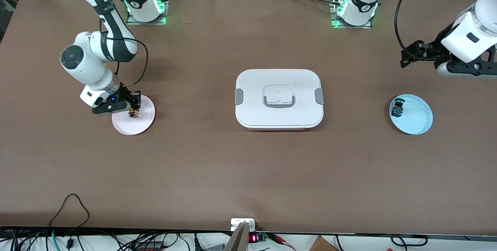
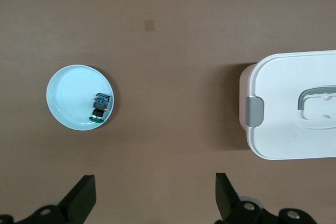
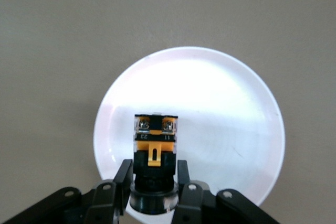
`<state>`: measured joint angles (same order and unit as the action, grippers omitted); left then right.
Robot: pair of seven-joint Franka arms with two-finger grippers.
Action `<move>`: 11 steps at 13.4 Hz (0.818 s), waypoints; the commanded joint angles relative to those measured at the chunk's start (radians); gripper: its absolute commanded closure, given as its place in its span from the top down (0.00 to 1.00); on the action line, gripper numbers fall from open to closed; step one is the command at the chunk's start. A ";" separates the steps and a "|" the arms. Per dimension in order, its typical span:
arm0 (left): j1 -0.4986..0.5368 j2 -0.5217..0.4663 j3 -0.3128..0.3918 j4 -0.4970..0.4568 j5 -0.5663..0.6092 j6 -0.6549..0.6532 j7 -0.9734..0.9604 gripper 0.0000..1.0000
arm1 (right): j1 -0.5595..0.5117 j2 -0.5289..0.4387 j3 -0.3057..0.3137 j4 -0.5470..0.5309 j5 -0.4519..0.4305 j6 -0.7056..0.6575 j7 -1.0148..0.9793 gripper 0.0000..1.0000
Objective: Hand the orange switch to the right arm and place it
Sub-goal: 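Lower the orange switch onto the white plate and open the right gripper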
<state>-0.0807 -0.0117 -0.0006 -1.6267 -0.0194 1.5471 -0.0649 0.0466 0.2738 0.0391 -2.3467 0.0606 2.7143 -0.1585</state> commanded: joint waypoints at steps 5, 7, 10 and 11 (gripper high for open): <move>0.052 -0.007 0.016 -0.013 0.004 0.004 -0.012 1.00 | 0.010 0.110 0.015 -0.006 -0.007 0.188 0.022 0.00; 0.050 -0.008 0.008 -0.010 0.004 0.004 -0.013 1.00 | 0.010 0.107 0.015 -0.005 -0.005 0.185 0.023 0.31; 0.049 -0.010 0.004 -0.008 0.004 0.004 -0.013 1.00 | 0.012 0.040 0.021 0.015 -0.001 0.107 0.034 1.00; 0.050 -0.010 0.004 -0.008 0.004 0.004 -0.013 1.00 | 0.012 -0.002 0.019 0.038 0.004 0.014 0.045 1.00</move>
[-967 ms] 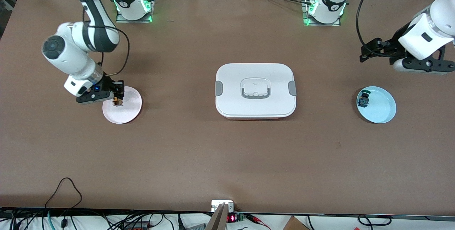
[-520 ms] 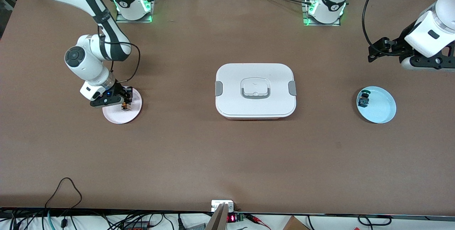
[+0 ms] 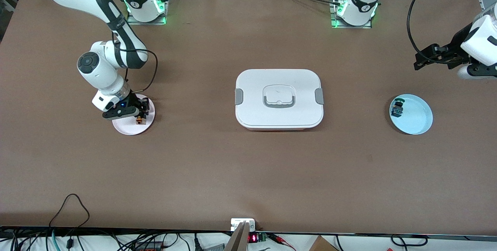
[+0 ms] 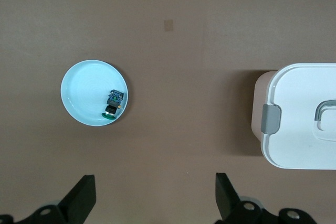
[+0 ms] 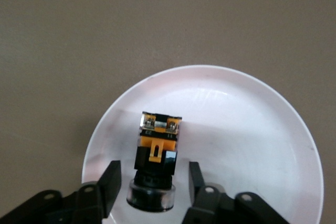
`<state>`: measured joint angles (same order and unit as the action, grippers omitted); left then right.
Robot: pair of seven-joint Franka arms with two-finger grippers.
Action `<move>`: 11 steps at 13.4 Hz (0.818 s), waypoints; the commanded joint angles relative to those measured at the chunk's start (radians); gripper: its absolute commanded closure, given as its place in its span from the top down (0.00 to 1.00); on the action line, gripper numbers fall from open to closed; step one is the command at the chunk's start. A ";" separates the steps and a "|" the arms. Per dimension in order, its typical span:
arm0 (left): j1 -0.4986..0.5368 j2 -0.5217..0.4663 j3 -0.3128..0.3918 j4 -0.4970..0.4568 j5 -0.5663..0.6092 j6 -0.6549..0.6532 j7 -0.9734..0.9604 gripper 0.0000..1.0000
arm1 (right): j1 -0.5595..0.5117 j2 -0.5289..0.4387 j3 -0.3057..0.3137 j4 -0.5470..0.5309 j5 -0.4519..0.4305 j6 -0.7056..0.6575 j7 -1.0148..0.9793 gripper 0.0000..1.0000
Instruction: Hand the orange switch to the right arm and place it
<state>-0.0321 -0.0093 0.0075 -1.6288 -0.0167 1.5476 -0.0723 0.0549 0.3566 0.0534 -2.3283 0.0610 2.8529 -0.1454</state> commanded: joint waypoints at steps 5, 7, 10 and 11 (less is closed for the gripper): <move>0.001 -0.014 -0.003 -0.005 0.001 -0.029 -0.020 1.00 | 0.006 -0.347 0.006 0.192 0.005 -0.637 0.038 1.00; 0.001 -0.014 -0.003 -0.005 0.001 -0.029 -0.018 1.00 | 0.005 -0.389 0.005 0.353 0.005 -0.903 0.046 1.00; 0.003 -0.012 0.000 -0.005 0.001 -0.029 -0.018 1.00 | 0.000 -0.392 -0.004 0.583 0.007 -1.148 0.046 1.00; 0.003 -0.012 0.000 -0.005 0.001 -0.029 -0.020 1.00 | -0.003 -0.389 -0.006 0.640 0.007 -1.196 0.040 1.00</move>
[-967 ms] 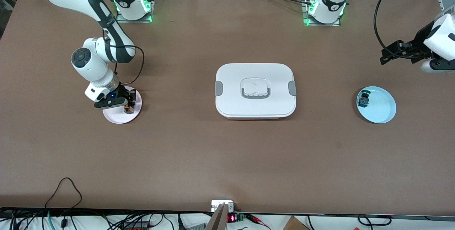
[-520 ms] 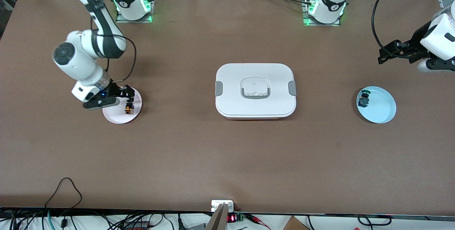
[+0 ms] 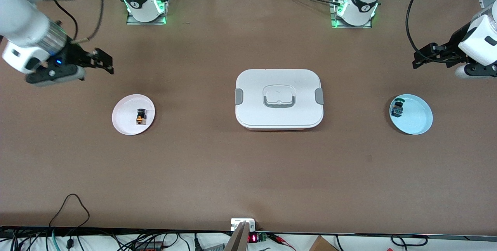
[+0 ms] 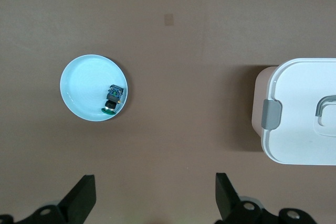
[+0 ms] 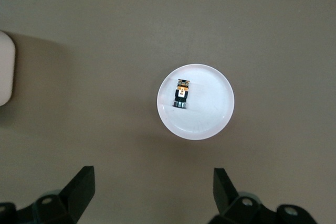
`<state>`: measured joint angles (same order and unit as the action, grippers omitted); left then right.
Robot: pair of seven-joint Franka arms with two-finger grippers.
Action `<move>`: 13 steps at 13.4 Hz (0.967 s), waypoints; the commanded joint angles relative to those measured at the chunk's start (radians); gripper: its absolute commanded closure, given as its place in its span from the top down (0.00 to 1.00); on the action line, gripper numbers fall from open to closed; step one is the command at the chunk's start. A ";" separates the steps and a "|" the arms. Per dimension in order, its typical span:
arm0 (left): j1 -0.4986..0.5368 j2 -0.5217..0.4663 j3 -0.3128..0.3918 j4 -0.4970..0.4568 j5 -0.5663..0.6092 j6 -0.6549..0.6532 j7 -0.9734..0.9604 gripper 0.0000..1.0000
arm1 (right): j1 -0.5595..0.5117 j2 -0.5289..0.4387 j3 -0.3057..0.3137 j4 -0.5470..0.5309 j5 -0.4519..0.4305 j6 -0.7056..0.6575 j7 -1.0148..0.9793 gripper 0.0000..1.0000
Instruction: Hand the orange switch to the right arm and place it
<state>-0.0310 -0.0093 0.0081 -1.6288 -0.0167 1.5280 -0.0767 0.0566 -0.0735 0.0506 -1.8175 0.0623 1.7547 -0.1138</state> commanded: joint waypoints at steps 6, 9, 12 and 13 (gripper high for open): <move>0.003 -0.012 0.004 -0.005 0.001 -0.012 -0.014 1.00 | -0.012 0.162 -0.005 0.295 0.002 -0.147 -0.009 1.00; 0.003 -0.012 0.004 -0.005 0.001 -0.012 -0.014 1.00 | -0.006 0.170 -0.005 0.310 -0.012 -0.172 -0.003 1.00; 0.007 -0.014 0.004 -0.005 0.001 -0.026 -0.014 1.00 | -0.009 0.170 -0.005 0.316 -0.012 -0.173 -0.012 1.00; 0.007 -0.014 0.004 -0.005 0.001 -0.026 -0.014 1.00 | -0.009 0.170 -0.005 0.316 -0.010 -0.175 -0.009 1.00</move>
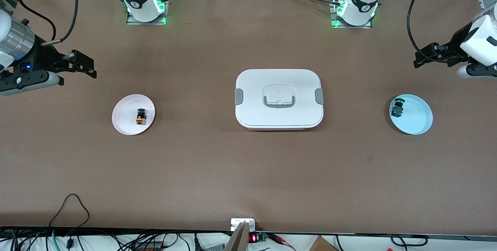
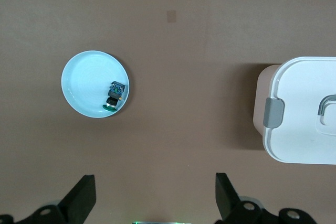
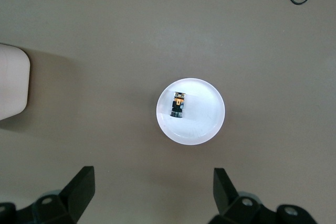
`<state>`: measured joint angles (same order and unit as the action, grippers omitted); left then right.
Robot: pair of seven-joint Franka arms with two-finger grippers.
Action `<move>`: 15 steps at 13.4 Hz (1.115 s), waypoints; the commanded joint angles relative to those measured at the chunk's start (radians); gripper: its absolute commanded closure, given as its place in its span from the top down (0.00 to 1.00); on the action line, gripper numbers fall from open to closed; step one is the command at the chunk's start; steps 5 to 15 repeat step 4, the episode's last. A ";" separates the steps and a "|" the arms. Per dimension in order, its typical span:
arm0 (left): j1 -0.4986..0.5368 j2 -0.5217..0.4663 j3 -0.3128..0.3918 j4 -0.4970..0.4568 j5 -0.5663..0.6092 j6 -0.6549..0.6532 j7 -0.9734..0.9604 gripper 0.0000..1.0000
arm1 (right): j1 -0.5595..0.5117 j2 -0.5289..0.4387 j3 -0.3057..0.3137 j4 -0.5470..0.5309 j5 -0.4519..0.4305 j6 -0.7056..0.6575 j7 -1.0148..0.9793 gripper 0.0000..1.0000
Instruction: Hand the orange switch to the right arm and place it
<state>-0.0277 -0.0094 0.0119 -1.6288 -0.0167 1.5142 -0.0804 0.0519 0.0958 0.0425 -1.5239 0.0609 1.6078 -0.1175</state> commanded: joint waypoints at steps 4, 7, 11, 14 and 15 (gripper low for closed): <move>0.003 -0.014 0.000 -0.005 0.001 -0.012 -0.010 1.00 | -0.006 -0.001 0.004 0.022 -0.010 -0.028 -0.005 1.00; 0.003 -0.014 0.000 -0.005 0.001 -0.012 -0.010 1.00 | -0.006 -0.001 0.004 0.022 -0.010 -0.028 -0.005 1.00; 0.003 -0.014 0.000 -0.005 0.001 -0.012 -0.010 1.00 | -0.006 -0.001 0.004 0.022 -0.010 -0.028 -0.005 1.00; 0.003 -0.014 0.000 -0.005 0.001 -0.012 -0.010 1.00 | -0.006 -0.001 0.004 0.022 -0.010 -0.028 -0.005 1.00; 0.003 -0.014 0.000 -0.005 0.001 -0.012 -0.010 1.00 | -0.006 -0.001 0.004 0.022 -0.010 -0.028 -0.005 1.00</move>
